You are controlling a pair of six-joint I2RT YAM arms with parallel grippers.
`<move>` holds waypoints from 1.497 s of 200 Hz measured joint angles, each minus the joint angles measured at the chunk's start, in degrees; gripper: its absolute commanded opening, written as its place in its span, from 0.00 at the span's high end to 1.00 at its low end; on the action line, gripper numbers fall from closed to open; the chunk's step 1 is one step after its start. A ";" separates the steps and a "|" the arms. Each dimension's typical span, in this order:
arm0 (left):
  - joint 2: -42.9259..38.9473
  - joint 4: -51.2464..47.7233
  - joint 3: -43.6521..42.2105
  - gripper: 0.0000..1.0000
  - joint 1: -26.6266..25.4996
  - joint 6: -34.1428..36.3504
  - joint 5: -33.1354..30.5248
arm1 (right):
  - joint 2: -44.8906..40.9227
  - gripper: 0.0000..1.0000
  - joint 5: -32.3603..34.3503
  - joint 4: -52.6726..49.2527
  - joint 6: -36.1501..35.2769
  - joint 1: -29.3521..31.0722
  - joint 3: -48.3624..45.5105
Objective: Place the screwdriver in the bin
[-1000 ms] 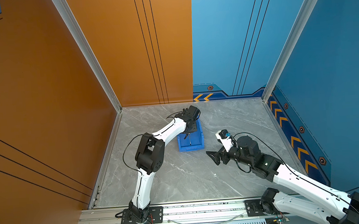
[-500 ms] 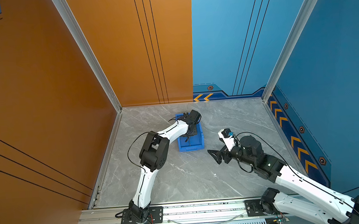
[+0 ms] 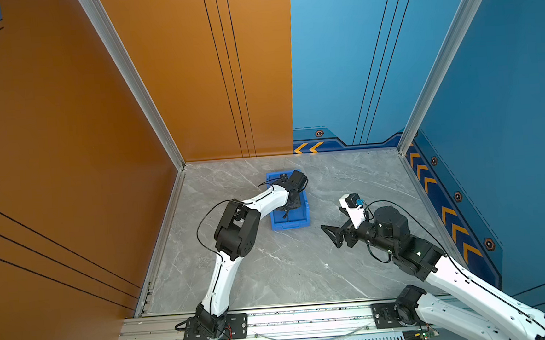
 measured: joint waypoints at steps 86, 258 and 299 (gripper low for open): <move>-8.22 0.02 -3.28 0.44 -0.85 -0.07 -1.79 | -5.03 0.00 0.07 -3.23 -0.24 -0.31 0.00; -48.33 0.15 -34.58 0.02 -9.35 4.72 -4.11 | -13.68 0.00 18.53 -14.78 5.51 -0.31 -2.58; -58.12 2.12 -45.90 0.02 -4.07 9.22 -1.42 | -14.19 0.00 26.49 -15.65 8.41 -0.35 -3.28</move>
